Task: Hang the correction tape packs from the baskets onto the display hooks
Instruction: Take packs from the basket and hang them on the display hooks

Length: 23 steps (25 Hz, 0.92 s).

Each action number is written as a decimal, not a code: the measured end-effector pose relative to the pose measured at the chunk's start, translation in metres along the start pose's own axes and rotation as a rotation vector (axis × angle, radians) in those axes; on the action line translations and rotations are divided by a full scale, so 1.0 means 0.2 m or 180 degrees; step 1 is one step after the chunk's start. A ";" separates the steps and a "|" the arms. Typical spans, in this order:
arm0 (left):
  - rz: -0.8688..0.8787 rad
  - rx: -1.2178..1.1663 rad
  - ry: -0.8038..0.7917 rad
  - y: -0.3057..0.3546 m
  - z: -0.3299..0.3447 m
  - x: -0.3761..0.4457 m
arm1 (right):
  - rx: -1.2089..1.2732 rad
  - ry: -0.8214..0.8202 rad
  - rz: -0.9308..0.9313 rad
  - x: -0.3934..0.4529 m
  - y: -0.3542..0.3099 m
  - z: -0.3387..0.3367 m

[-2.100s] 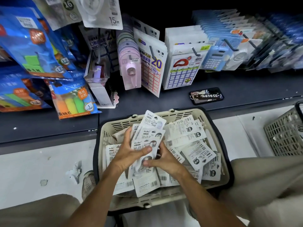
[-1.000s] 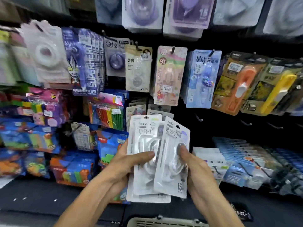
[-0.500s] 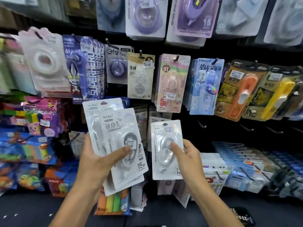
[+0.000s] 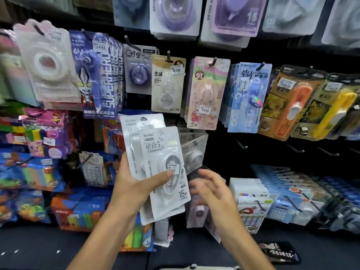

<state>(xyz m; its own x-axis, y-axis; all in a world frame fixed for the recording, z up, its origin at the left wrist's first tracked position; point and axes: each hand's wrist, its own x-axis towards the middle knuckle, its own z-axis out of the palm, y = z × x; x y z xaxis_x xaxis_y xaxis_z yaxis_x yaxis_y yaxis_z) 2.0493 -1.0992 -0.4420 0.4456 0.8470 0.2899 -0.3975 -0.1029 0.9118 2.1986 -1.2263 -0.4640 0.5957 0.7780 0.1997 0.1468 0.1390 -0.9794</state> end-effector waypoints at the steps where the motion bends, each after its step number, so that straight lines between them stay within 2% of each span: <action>1: -0.0062 0.0005 -0.0063 -0.01 0.02 0.00 | 0.0089 -0.0216 0.0017 -0.02 0.01 0.03; 5: -0.0338 -0.0163 -0.0171 -0.01 0.02 -0.02 | 0.0256 -0.0191 0.0216 -0.02 -0.01 0.10; 7: -0.0441 -0.0306 0.0040 0.02 0.01 -0.02 | 0.0495 -0.0086 0.0415 -0.02 -0.01 0.07; 9: -0.0341 -0.0129 0.0356 0.03 -0.01 -0.01 | 0.0558 0.0133 0.0533 -0.01 -0.01 0.03; 12: -0.0260 -0.0153 0.0841 0.04 -0.05 0.01 | 0.0190 0.0268 0.0495 0.01 -0.01 -0.04; 14: -0.0247 -0.0206 0.0948 0.06 -0.07 0.01 | -0.0140 0.0265 0.0440 -0.01 -0.01 -0.07; 18: -0.0116 -0.0060 0.0722 0.08 -0.05 -0.02 | -0.0208 0.0465 0.0410 -0.01 0.02 -0.07; 20: -0.0079 0.0041 0.0622 0.07 -0.02 -0.03 | 0.0116 0.0691 0.0699 0.02 0.02 -0.06; 23: -0.0079 0.0091 0.0510 0.07 -0.01 -0.04 | 0.0636 0.0607 0.1154 0.01 0.02 -0.04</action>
<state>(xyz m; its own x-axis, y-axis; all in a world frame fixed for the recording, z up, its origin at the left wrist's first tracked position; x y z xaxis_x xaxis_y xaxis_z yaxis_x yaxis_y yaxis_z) 2.0396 -1.1065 -0.4322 0.3205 0.9216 0.2190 -0.3639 -0.0937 0.9267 2.2066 -1.2289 -0.4674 0.7180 0.6741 -0.1733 -0.2421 0.0084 -0.9702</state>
